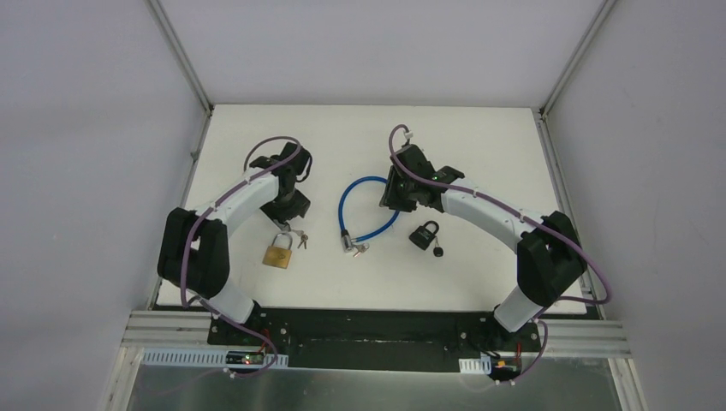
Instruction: Unlock with the key
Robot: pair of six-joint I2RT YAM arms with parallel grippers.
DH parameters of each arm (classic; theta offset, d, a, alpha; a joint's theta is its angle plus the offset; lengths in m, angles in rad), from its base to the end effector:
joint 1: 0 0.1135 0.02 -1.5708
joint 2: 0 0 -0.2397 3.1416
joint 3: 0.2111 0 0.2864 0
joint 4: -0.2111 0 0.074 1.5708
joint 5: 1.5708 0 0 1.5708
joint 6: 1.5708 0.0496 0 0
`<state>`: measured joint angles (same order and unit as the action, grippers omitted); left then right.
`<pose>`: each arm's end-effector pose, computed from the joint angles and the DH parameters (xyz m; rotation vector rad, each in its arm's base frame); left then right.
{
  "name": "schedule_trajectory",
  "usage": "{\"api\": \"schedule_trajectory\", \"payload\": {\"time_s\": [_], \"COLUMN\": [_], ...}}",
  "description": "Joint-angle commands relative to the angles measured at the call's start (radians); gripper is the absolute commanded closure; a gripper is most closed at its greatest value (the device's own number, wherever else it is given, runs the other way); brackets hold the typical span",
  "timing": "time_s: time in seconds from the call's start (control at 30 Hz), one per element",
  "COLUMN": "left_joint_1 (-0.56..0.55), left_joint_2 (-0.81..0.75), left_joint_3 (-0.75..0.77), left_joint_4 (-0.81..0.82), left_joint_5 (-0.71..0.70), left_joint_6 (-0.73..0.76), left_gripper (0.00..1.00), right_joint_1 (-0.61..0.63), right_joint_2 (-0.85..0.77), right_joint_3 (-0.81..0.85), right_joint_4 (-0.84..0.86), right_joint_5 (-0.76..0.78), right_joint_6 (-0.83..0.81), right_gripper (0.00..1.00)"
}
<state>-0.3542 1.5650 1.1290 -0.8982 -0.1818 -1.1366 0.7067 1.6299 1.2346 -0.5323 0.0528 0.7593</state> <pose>0.3094 -0.1049 0.1700 -1.1133 2.6184 -0.0388 0.2981 0.2511 0.2015 0.0906 2.5786 0.5245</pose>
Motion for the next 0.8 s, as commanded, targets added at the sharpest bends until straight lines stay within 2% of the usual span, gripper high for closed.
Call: {"api": "schedule_trajectory", "payload": {"time_s": [0.0, 0.17, 0.4, 0.77], "left_joint_1": [-0.011, -0.015, -0.015, -0.015], "left_joint_2": [0.039, 0.114, 0.152, 0.176], "left_joint_3": [0.033, 0.050, 0.045, -0.038], "left_joint_4": [-0.081, -0.023, 0.035, 0.080], "left_joint_5": [-0.089, -0.069, -0.016, 0.012], "left_joint_6": [-0.057, 0.002, 0.025, 0.016], "left_gripper": [0.48, 0.56, 0.56, 0.69], "right_joint_1": [-0.002, -0.007, -0.010, -0.016], "right_joint_2": [-0.039, -0.026, -0.028, 0.007], "right_joint_3": [0.020, 0.021, 0.016, 0.031], "right_joint_4": [-0.001, 0.002, -0.001, -0.008], "right_joint_5": [0.073, 0.070, 0.071, 0.058], "right_joint_6": [-0.057, -0.061, -0.078, -0.078], "right_gripper": [0.66, 0.67, 0.68, 0.69]}}
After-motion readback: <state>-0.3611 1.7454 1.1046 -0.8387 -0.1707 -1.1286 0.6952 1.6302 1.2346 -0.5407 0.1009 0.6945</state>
